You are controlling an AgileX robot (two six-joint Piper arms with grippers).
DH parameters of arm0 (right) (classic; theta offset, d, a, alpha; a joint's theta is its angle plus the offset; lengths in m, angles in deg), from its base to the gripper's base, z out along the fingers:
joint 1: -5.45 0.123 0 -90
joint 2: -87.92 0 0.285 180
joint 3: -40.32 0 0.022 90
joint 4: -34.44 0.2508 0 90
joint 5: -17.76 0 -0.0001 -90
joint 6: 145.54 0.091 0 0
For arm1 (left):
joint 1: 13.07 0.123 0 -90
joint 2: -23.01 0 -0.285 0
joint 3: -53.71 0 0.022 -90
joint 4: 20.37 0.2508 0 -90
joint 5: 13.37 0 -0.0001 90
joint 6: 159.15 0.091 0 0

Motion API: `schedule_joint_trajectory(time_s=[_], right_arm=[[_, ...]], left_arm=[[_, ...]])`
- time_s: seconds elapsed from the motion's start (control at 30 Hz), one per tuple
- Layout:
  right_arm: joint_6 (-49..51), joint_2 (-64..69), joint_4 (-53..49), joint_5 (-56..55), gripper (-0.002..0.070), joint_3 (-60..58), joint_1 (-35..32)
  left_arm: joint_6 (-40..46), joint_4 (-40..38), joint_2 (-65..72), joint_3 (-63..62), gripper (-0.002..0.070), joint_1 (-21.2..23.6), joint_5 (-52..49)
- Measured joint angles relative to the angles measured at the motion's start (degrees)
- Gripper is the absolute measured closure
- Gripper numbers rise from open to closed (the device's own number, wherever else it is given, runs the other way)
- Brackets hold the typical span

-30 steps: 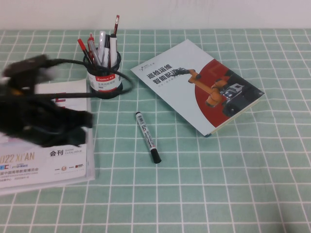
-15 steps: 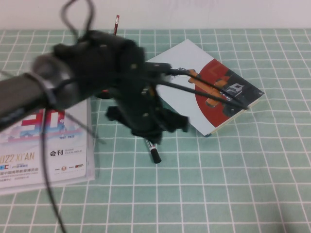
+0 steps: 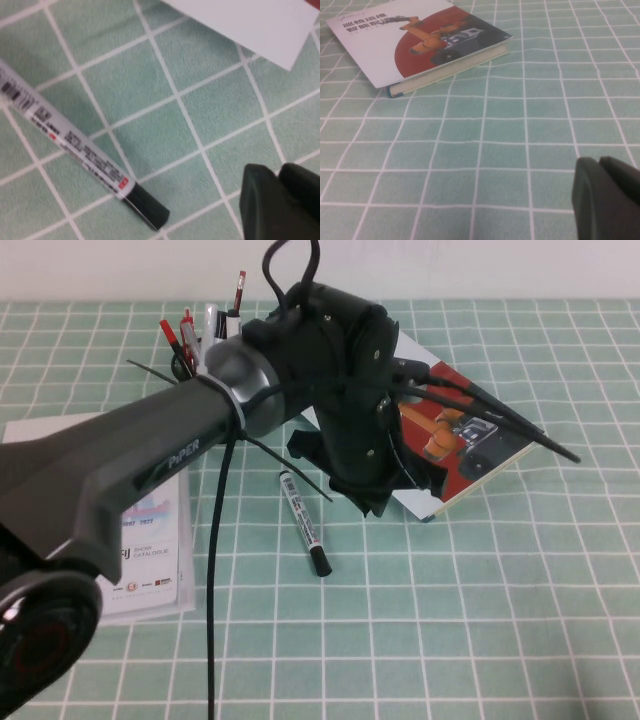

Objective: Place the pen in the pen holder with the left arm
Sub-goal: Pick up the pen on the table

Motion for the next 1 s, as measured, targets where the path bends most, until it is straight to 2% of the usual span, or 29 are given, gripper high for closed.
schedule_joint_trajectory(time_s=[0.1, 0.2, 0.3, 0.5, 0.6, 1.0], right_arm=[[0.0, 0.0, 0.0, 0.0, 0.0696, 0.0, 0.0], [0.0, 0.0, 0.0, 0.0, 0.0696, 0.0, 0.0], [0.0, 0.0, 0.0, 0.0, 0.0696, 0.0, 0.0], [0.0, 0.0, 0.1, 0.0, 0.0696, 0.0, 0.0], [0.0, 0.0, 0.1, 0.0, 0.0696, 0.0, 0.0], [0.0, 0.0, 0.1, 0.0, 0.0696, 0.0, 0.0]], left_arm=[[1.1, 0.0, 0.5, -0.1, 0.0563, 0.5, 0.1], [0.8, 0.0, 0.9, -0.1, 0.0452, 1.5, 0.0], [-4.3, 0.1, 1.2, -0.1, 0.0383, 2.6, -0.9], [-15.4, 0.6, 2.7, -0.4, 0.0358, 5.1, -2.0], [-18.1, 1.7, 4.1, -0.4, 0.0356, 6.6, -2.6], [-21.6, 3.8, 7.4, -0.4, 0.0356, 8.7, -2.7]])
